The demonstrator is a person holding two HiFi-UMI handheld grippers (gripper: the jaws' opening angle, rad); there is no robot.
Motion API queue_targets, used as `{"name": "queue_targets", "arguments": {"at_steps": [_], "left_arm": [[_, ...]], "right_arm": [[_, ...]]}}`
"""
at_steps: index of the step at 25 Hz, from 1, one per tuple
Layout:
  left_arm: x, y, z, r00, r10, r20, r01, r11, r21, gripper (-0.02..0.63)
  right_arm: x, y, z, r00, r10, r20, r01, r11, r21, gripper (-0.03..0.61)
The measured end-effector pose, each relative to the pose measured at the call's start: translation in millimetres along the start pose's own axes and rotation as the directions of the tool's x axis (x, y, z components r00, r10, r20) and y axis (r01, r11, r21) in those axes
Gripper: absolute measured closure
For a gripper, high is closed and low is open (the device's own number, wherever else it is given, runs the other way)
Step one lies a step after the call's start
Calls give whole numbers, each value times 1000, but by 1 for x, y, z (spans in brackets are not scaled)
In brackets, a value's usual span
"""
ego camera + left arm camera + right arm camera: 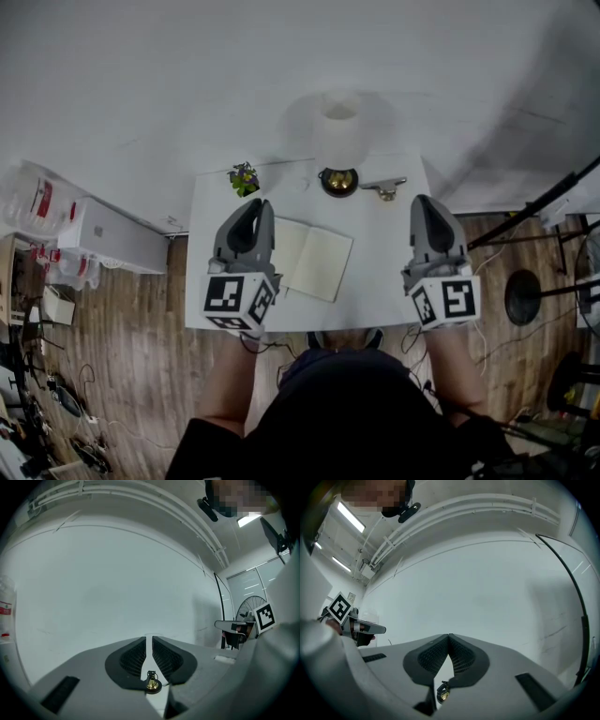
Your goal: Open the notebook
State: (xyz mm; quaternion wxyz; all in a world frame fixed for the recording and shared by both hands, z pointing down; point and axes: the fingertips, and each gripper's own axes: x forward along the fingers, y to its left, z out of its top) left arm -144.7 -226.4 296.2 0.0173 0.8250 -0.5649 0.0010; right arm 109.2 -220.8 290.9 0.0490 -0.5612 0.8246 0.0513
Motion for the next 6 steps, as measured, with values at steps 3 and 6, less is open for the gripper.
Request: {"name": "queue_targets", "arguments": {"at_steps": [3,6], "left_arm": [[-1,1,-1,1000,-2,-1,2,1000,0,572],[-3,4,0,1000,-2,-2,2,1000,0,572]], "right_arm": [[0,2,1,1000,-1,3,1,1000,-2,575],[1,6,2,1000,1,5,-1,1000,-1,575]]}}
